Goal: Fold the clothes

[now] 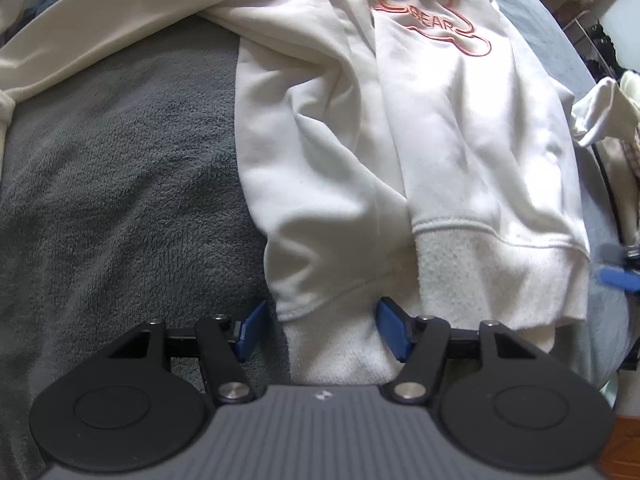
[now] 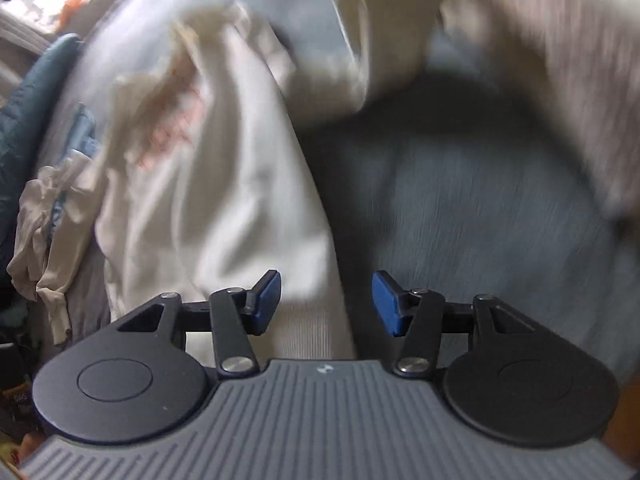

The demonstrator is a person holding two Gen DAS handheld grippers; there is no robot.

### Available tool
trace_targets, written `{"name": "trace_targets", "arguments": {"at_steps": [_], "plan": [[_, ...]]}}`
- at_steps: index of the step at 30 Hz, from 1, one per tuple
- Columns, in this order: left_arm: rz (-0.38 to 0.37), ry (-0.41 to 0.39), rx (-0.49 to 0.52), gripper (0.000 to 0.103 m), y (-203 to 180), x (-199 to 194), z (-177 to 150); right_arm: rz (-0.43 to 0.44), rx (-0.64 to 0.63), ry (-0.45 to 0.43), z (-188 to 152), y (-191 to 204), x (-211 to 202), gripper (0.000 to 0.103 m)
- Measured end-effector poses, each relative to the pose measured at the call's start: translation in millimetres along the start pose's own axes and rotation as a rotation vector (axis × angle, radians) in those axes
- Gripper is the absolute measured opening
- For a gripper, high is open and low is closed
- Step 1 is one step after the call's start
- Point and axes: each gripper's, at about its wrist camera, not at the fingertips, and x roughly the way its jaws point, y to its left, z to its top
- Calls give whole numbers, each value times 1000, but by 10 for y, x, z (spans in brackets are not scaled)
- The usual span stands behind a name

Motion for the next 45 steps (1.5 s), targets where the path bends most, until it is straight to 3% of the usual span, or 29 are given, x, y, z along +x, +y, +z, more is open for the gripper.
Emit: {"name": "trace_targets", "arguments": {"at_steps": [1,3,4,5,7,11,16,19,21,24,26,28,31,36,38,41,45], "plan": [[-2,-13,2,33,6,-15,11,25,46,26,-44,-59,124,50],[3,-47,2,10,1,-80,38,109,95,93,-112,-118,340,45],[7,-54,-2,8,15,-137,46,119,82,106,-141,-93,400,30],[8,-58,-9,7,41,-203,50,99,31,99,-164,-25,396,15],[0,-60,-38,7,114,-360,61,59,-56,74,-189,98,318,6],[-53,-65,-128,7,433,-851,98,5,-141,0,-130,183,-126,5],[-73,-52,-239,7,274,-1036,-55,-110,-242,-45,117,126,-596,5],[-41,-11,-251,7,389,-804,-165,-198,-291,-18,244,-20,-567,5],[-13,46,-210,8,519,-498,-187,-254,-350,10,279,-74,-390,5],[38,109,-190,9,627,-376,-253,-335,-380,48,269,-148,-104,6],[56,85,-192,20,697,-468,-285,-378,-403,61,250,-127,-28,10],[58,35,-178,31,706,-619,-305,-396,-416,46,203,-87,-86,18],[14,-6,-98,32,540,-750,-283,-392,-399,7,117,-58,-265,26],[-77,10,64,41,77,-619,-240,-383,-314,-17,30,-67,-387,27],[-55,34,83,41,-51,-478,-243,-377,-298,-20,-18,-76,-372,27],[35,73,62,37,-186,-349,-312,-357,-292,-28,-56,-69,-377,27],[99,57,-9,32,-228,-292,-391,-303,-276,-20,-98,-62,-379,27]]}}
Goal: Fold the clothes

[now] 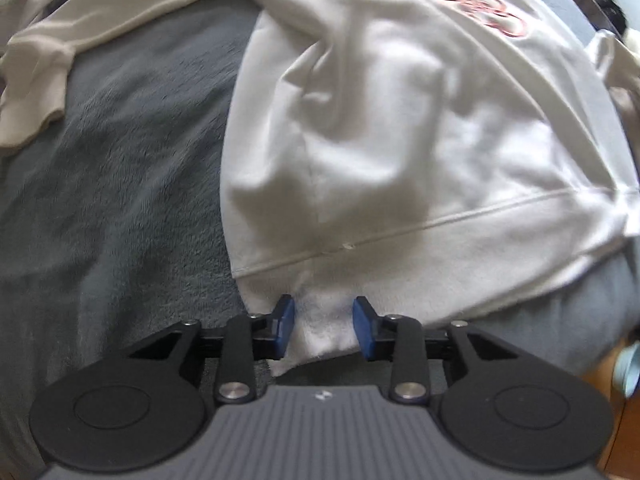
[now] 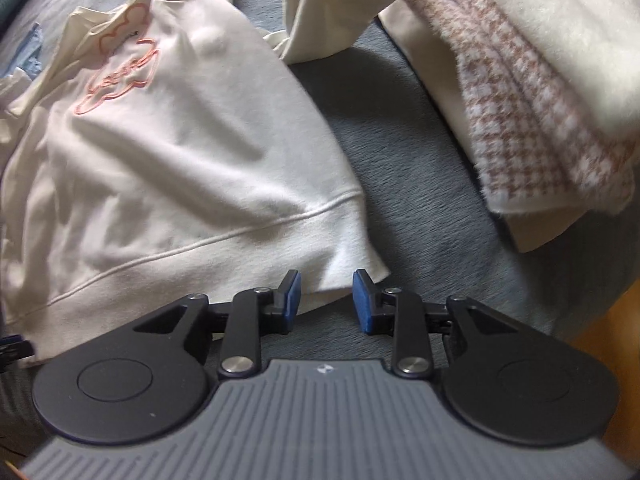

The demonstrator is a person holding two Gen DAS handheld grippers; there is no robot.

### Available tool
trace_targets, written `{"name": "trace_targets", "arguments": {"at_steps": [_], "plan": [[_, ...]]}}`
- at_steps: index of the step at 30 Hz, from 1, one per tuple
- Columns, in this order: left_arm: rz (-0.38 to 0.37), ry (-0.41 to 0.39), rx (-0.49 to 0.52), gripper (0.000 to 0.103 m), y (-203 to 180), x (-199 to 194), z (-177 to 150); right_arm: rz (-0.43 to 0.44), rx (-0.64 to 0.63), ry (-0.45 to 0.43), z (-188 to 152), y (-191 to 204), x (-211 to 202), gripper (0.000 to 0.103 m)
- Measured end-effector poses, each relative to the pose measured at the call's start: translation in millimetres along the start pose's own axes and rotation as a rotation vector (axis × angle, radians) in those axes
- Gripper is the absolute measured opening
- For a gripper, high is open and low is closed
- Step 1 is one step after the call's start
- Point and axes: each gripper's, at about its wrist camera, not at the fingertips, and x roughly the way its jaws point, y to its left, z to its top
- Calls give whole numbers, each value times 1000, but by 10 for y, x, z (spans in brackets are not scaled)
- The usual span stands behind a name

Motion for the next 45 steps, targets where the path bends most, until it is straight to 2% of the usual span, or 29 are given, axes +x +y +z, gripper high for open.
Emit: {"name": "trace_targets", "arguments": {"at_steps": [2,3,4,7,11,13,18,22,23,25,26,28,33,36,37,38,40,42,45], "plan": [[27,-21,-41,19,-13,-4,-30,19,7,9,-11,-11,40,27],[32,-31,-66,9,-2,-33,-43,29,11,12,-17,-24,52,27],[34,-41,-92,6,14,-70,-55,41,14,14,-19,-40,58,27],[-1,-88,-191,4,116,-383,-101,59,-4,8,-9,-78,54,27],[-67,-171,-304,3,319,-1016,-214,71,-50,-8,87,-167,23,27],[-56,-175,-352,3,505,-1154,-321,76,-63,-12,137,-226,28,27],[-59,-97,-477,4,929,-751,-456,83,-42,11,164,-375,144,27],[-64,-92,-418,9,949,-662,-460,123,-28,40,176,-472,175,28],[-74,-83,-410,10,939,-636,-453,144,-35,40,185,-486,163,31],[-76,-85,-387,26,909,-622,-452,174,-46,36,209,-502,165,39],[-76,-88,-375,29,894,-621,-454,181,-48,34,232,-512,186,44],[-86,-87,-355,37,877,-616,-433,203,-36,37,257,-531,256,46],[-114,-67,-320,41,833,-482,-393,288,49,74,334,-601,503,46],[-116,-48,-334,40,815,-372,-424,301,22,111,336,-558,637,46],[-118,-43,-349,40,815,-345,-444,301,6,126,326,-537,677,44],[-123,-42,-361,40,813,-331,-465,301,-10,141,316,-516,718,33],[-127,-48,-370,40,806,-340,-501,302,-60,174,282,-469,699,19],[-143,-56,-393,44,829,-372,-530,300,-84,181,257,-453,643,19],[-174,-58,-434,45,885,-370,-581,337,-23,167,303,-507,638,22]]}}
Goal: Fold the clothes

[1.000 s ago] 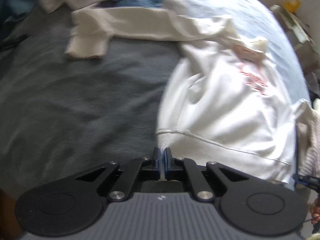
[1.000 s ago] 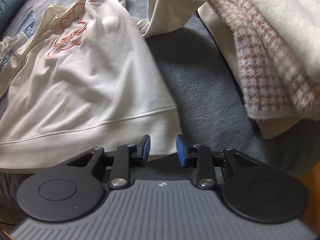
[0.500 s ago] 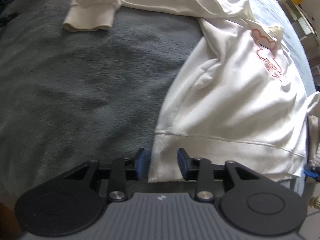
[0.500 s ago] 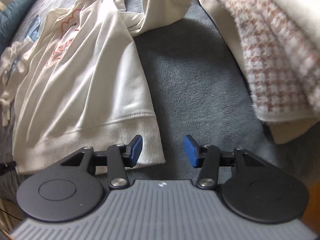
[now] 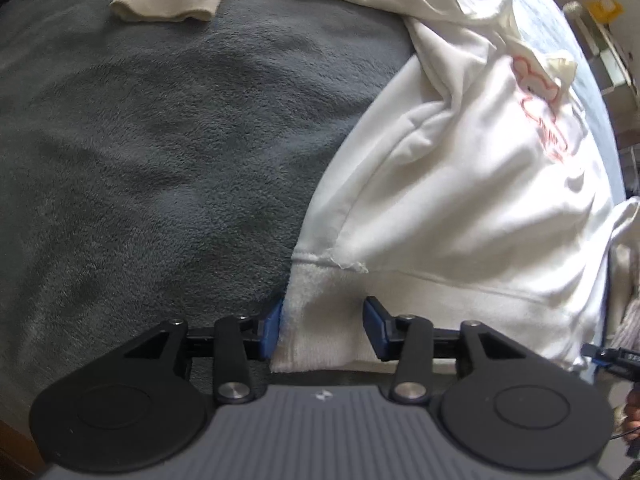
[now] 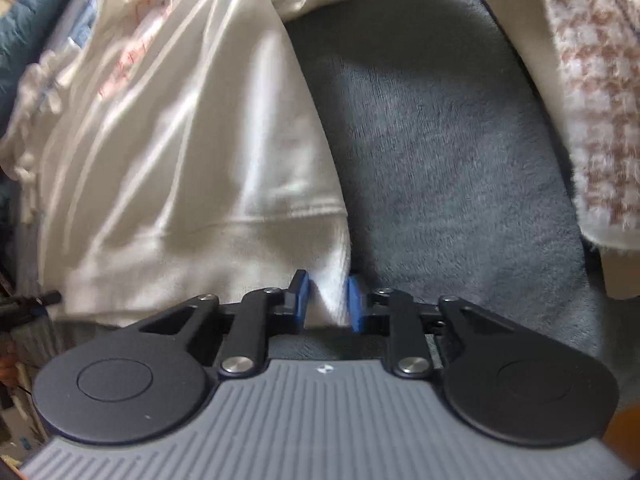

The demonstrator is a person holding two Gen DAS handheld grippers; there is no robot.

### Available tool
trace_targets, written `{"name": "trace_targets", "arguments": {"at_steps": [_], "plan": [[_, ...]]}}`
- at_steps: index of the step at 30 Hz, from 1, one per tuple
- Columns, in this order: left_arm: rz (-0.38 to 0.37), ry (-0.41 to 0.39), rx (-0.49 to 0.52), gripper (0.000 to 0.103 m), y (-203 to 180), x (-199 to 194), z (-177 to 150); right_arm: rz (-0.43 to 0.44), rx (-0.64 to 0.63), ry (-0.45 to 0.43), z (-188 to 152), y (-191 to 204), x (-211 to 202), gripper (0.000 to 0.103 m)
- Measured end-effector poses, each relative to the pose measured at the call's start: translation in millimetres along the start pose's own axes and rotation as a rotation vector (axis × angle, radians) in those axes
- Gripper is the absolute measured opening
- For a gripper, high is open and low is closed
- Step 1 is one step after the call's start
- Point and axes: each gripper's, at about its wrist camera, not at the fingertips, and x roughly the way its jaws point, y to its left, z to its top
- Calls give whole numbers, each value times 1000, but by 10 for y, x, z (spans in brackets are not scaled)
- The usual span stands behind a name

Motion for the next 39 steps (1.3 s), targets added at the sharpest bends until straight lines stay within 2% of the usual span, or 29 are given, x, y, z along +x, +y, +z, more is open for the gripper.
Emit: {"name": "trace_targets", "arguments": {"at_steps": [2,4,5,6,7,9,12,15,17,20,22,24,25,28,31,33,36,39], "plan": [[-11,3,-21,44,37,13,-26,27,69,13,42,-75,75,25],[-18,0,-49,40,54,-7,-71,37,99,37,16,-111,165,25],[-21,1,-62,34,57,-26,-98,42,109,54,3,-103,172,18],[-29,6,-73,15,56,-50,-124,46,110,79,-8,-79,165,11],[-42,10,-92,8,49,-95,-154,55,109,95,-20,-41,127,5],[-77,-1,-158,8,19,-269,-227,94,119,112,-44,40,-9,5],[-144,-10,-283,7,-55,-580,-325,193,188,59,-85,143,-422,4],[-247,-31,-426,7,-103,-839,-117,329,302,13,16,228,-705,4],[-329,-118,-437,7,-333,-1010,391,452,350,-59,303,309,-762,4],[-448,-323,-360,6,-827,-1530,1433,551,262,-202,1287,691,-980,4],[-550,-493,-297,6,-1154,-2160,1989,613,166,-339,1994,1052,-1371,4],[-628,-642,-205,6,-1450,-2818,2247,694,76,-492,2505,1389,-1939,4],[-647,-697,-156,6,-1567,-3096,2269,740,32,-560,2637,1513,-2252,4],[-664,-774,-58,6,-1700,-3538,2009,814,-99,-692,2658,1697,-3002,4],[-616,-753,-66,6,-1474,-3541,1465,832,-138,-689,2356,1549,-3223,4],[-570,-694,-120,6,-1049,-3367,970,810,-90,-619,2020,1361,-3009,4],[-446,-569,-181,6,-528,-2924,330,760,-9,-496,1494,1064,-2593,4],[-326,-409,-251,6,-16,-2320,-95,666,77,-333,889,758,-2021,4]]}}
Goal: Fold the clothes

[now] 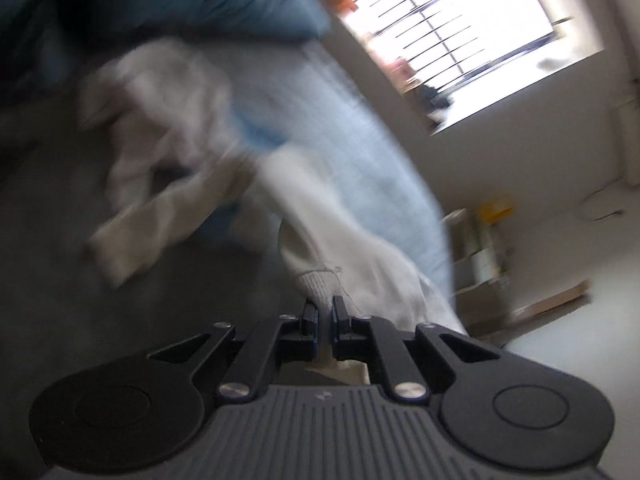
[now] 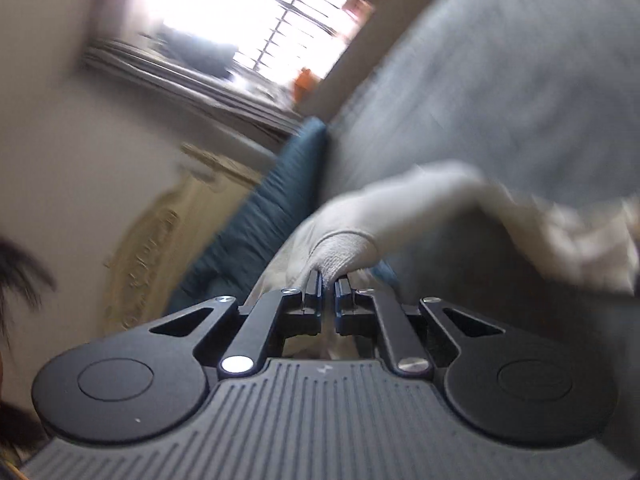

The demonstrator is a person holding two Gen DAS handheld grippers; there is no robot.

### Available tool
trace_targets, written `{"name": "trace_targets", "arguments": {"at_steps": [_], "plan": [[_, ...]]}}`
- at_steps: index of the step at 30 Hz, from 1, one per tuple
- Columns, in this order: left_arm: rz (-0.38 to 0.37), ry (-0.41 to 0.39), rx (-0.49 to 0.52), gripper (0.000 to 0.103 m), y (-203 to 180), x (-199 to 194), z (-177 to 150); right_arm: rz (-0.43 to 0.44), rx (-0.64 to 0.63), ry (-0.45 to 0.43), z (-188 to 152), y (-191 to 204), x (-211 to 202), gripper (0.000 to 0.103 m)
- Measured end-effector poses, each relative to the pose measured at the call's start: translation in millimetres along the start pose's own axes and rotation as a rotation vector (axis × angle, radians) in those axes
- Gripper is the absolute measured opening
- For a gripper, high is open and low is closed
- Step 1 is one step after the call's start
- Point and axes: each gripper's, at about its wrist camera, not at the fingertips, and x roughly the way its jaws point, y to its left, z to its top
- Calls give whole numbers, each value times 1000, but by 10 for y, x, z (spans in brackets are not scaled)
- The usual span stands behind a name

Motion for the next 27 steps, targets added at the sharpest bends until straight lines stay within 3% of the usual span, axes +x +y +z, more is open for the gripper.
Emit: {"name": "trace_targets", "arguments": {"at_steps": [2,5,9,13,18,27], "plan": [[83,86,-36,6,377,189,-359,-90,66,82,-406,-366,51,4],[224,209,23,6,835,567,-796,-228,137,201,-927,-896,118,4],[329,314,93,6,1251,962,-1046,-399,151,345,-1428,-1393,188,3],[329,317,156,6,1122,827,-1002,-466,102,402,-1546,-1458,183,2],[331,352,242,6,956,640,-1130,-498,3,457,-1364,-1198,104,2],[432,417,352,6,1462,1051,-1563,-592,-55,541,-1483,-1659,307,2]]}}
